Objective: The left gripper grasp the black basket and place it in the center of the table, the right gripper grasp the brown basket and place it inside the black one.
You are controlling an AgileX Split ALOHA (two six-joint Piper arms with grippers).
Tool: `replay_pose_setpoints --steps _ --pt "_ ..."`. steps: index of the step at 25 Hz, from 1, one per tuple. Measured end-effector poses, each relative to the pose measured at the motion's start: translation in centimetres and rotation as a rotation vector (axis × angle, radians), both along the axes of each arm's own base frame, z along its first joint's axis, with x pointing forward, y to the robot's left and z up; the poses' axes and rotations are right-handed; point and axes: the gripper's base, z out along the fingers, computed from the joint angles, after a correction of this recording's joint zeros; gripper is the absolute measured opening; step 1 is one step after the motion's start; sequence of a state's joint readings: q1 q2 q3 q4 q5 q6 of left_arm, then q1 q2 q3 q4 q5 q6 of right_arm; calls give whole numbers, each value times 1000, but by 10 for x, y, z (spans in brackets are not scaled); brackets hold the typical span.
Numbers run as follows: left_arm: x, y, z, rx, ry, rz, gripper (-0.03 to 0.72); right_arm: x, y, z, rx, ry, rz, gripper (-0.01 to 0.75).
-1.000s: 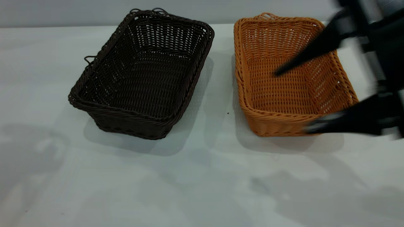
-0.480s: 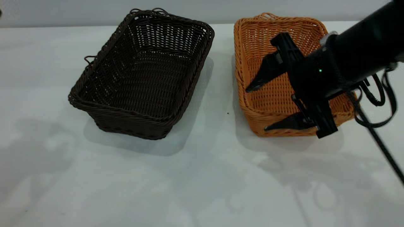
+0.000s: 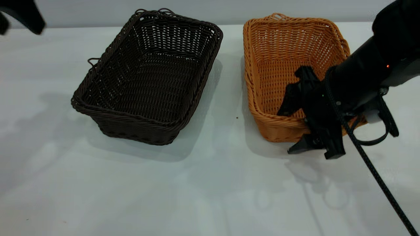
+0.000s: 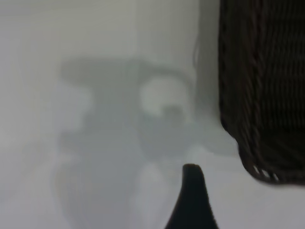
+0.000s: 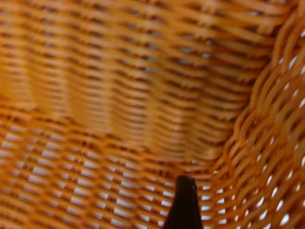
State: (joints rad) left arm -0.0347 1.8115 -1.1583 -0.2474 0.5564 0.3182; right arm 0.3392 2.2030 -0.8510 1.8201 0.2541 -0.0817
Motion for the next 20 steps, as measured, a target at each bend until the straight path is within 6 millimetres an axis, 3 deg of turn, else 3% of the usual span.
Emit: replay_pose_setpoints --steps 5,13,17,20 --pt "44 -21 -45 9 11 -40 518 0 0 -2 19 31 -75 540" --pt "84 -54 -111 12 27 -91 518 0 0 -2 19 34 -84 521" --pt "89 -60 -138 9 51 -93 496 0 -1 -2 14 33 -85 440" --pt "87 -71 -145 22 58 -135 412 0 -1 -2 8 30 -79 330"
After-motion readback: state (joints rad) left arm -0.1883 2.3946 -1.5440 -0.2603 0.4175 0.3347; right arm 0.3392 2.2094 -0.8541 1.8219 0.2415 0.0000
